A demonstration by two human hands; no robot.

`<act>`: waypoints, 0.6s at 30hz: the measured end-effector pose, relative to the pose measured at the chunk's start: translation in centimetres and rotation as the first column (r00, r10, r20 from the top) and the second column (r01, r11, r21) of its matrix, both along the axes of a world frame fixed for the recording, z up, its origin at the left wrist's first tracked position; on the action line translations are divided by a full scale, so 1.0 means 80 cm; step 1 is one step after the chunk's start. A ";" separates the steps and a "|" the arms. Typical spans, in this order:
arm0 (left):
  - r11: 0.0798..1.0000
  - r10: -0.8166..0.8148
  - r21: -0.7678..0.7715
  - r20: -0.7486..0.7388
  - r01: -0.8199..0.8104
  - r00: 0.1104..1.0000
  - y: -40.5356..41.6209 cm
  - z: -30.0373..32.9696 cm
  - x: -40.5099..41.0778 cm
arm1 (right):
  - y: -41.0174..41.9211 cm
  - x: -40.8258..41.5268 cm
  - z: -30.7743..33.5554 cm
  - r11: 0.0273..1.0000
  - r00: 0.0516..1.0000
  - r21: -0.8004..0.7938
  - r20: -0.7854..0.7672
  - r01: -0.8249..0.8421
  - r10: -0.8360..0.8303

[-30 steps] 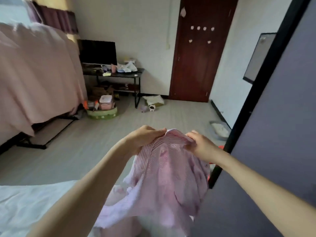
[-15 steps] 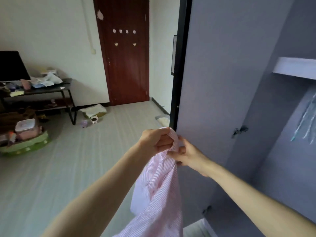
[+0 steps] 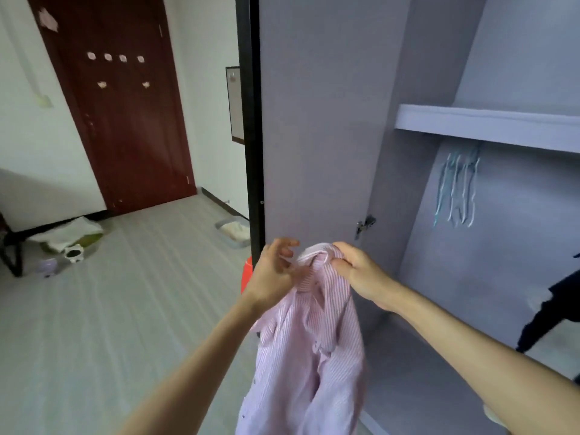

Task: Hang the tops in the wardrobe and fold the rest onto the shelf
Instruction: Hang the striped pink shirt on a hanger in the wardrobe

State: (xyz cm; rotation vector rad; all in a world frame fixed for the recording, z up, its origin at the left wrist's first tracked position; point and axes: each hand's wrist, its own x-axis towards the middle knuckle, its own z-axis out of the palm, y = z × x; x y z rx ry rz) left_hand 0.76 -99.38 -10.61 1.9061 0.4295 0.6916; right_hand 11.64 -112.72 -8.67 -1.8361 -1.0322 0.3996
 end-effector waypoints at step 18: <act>0.903 -0.051 0.429 0.067 0.017 0.996 -0.102 0.019 0.246 | -0.151 0.232 -0.010 0.881 0.883 0.067 -0.040 0.469 -0.467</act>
